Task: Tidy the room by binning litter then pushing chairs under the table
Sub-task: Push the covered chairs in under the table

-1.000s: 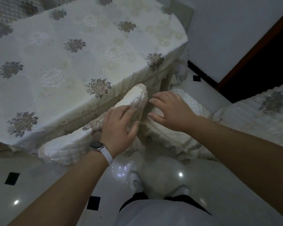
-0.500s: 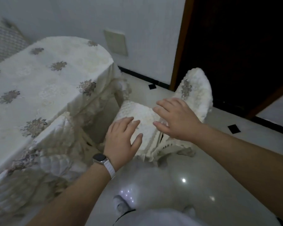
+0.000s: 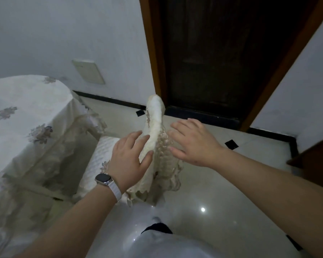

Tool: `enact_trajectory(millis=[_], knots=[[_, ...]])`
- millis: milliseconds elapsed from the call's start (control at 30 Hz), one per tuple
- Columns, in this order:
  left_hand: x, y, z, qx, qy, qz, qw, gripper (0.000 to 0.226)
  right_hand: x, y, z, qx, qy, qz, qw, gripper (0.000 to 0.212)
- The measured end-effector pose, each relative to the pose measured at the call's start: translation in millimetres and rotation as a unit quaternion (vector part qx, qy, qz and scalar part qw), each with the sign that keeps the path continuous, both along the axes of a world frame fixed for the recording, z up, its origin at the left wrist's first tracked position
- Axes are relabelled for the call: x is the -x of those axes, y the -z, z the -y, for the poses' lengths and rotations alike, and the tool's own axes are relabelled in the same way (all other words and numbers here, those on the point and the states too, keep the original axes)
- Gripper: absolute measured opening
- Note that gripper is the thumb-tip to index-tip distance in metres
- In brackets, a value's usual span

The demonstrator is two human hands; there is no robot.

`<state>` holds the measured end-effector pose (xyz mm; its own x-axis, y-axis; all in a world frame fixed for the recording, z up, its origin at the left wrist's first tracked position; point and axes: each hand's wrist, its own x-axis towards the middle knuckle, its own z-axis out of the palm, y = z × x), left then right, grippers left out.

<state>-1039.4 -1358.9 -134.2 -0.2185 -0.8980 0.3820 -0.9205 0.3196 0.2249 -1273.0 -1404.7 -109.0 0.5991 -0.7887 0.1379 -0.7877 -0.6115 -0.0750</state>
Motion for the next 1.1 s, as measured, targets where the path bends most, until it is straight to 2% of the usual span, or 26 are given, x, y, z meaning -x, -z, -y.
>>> enact_trajectory(millis=[233, 367, 633, 933, 1100], knots=[[16.8, 11.8, 80.5, -0.001, 0.019, 0.021, 1.0, 0.046, 25.5, 13.2, 58.5, -0.024, 0.015, -0.005, 1.0, 0.054], [19.6, 28.9, 136.9, -0.004, 0.007, 0.002, 1.0, 0.047, 35.2, 23.7, 112.7, -0.019, 0.007, -0.026, 0.999, 0.052], [13.8, 42.7, 211.7, -0.047, -0.034, -0.037, 0.998, 0.047, 10.8, 24.6, 213.6, -0.019, -0.063, -0.044, 0.997, 0.052], [-20.4, 45.6, 207.3, -0.053, -0.165, -0.046, 0.984, 0.047, -42.2, 48.9, 270.2, -0.031, -0.21, -0.016, 0.977, 0.052], [-16.5, 49.7, 181.9, -0.077, -0.265, -0.041, 0.96, 0.046, -64.4, 75.3, 294.7, -0.041, -0.316, 0.008, 0.948, 0.05]])
